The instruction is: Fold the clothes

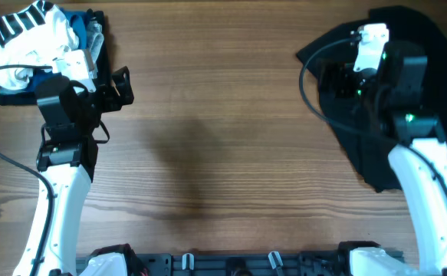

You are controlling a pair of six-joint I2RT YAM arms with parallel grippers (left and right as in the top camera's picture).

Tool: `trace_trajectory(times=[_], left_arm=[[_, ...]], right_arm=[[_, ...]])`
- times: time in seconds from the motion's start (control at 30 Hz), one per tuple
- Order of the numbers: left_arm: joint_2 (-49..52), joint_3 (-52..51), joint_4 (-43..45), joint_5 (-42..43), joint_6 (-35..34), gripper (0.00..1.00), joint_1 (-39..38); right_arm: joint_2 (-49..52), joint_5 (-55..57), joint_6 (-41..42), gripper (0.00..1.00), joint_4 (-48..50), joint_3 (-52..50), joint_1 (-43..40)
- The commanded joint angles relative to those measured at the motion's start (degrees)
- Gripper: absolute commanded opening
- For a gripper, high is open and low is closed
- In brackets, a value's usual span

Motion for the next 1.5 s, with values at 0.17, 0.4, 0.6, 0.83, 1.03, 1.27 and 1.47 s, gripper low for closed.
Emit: trace_trajectory(times=[0.17,0.4,0.6,0.83,1.03,1.27,1.47], left_arm=[[9.97,5.33,-4.04,1.07,0.28,1.0,-0.24],[17.92,15.52,-16.24,1.11,0.26,1.0,-0.24],[18.01,15.69,-20.48,1.55,0.26,1.0,-0.26],[18.01,15.69,-21.92,5.7,0.26,1.0,-3.82],[18.01,15.69,-22.08,6.01,0.26,1.0,-4.96],[18.01,15.69,-21.94,6.03,0.07,1.0,-5.03],[18.01,15.69,-22.14,5.99,0.09,1.0,-7.56]], right_arm=[[11.91,1.01,-0.52,1.0,-13.16,20.59,-1.51],[14.12,1.03,2.47,1.0,-17.86,20.92,-4.11],[16.11,0.96,8.7,1.0,-23.91,20.96,-8.83],[18.47,0.28,4.9,1.0,-29.66,20.9,-11.26],[18.49,-3.85,5.49,1.0,-30.47,20.9,-11.26],[19.63,-2.4,6.64,1.0,-28.28,20.92,-11.28],[21.05,4.26,0.76,1.0,-17.51,23.61,-11.3]])
